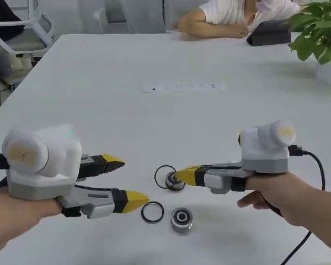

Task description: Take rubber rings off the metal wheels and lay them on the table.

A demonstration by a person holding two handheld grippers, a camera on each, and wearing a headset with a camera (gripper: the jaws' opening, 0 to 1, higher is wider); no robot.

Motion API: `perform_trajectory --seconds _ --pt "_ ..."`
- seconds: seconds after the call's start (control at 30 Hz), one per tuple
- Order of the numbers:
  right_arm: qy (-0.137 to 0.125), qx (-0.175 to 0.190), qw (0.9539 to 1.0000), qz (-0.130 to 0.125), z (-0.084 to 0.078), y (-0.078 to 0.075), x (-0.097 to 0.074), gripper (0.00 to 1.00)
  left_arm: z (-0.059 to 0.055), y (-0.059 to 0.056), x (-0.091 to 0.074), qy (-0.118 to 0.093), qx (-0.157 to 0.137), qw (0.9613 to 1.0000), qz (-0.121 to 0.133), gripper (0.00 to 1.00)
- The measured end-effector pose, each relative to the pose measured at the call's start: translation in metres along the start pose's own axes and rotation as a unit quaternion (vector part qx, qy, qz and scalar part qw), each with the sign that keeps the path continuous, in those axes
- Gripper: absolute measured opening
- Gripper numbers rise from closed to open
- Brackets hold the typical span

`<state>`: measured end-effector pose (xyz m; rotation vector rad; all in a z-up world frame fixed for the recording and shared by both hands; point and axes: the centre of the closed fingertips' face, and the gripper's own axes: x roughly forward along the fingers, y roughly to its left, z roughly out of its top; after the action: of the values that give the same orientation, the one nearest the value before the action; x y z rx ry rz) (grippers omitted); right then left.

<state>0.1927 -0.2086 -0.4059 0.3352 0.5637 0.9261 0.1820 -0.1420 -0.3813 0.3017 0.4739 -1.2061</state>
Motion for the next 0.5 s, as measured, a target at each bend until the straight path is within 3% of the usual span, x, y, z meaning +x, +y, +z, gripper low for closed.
perform_trajectory --seconds 0.23,0.5 --pt "0.018 0.004 0.9998 0.011 -0.01 0.003 0.004 0.0 -0.005 0.003 -0.007 -0.004 -0.008 1.0 0.004 0.54" --pt "0.038 0.006 0.999 0.022 -0.019 0.007 0.013 0.0 -0.008 -0.001 -0.01 -0.001 0.005 1.0 0.002 0.58"
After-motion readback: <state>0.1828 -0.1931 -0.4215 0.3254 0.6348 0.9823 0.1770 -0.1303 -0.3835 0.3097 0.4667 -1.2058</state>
